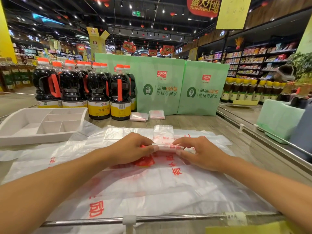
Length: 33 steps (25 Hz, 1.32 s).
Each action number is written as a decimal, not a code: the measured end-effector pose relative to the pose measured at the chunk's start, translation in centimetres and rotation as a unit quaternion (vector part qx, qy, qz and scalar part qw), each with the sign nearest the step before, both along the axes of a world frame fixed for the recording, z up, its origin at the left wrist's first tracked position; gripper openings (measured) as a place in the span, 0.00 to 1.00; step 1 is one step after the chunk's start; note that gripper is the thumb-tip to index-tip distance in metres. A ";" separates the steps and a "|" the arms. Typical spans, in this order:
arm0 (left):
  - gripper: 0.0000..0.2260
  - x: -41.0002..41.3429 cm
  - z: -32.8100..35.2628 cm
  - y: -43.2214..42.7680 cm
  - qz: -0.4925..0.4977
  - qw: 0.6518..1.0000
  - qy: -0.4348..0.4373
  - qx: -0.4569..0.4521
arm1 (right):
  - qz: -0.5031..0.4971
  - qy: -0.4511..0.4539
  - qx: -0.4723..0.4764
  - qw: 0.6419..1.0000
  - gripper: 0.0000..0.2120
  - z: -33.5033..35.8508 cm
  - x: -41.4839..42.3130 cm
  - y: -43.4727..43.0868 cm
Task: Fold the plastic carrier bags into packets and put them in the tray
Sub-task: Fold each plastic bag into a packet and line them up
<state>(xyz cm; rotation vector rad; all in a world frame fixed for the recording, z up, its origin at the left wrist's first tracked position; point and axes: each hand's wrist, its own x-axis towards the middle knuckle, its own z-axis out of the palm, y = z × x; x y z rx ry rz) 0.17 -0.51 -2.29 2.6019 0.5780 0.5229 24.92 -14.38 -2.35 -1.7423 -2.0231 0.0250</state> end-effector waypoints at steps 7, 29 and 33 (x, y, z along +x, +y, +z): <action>0.03 0.4 0.0 -0.3 0.004 0.996 -0.067 -0.052 | -0.033 0.082 0.043 0.995 0.13 -0.4 -0.1 1.1; 0.26 1.7 -1.5 0.5 0.119 0.966 0.222 0.061 | -0.090 -0.111 -0.125 0.982 0.28 -1.4 0.1 2.0; 0.29 1.4 -1.7 1.6 0.105 0.946 0.302 0.049 | -0.080 -0.141 -0.219 0.962 0.34 -1.3 0.4 1.7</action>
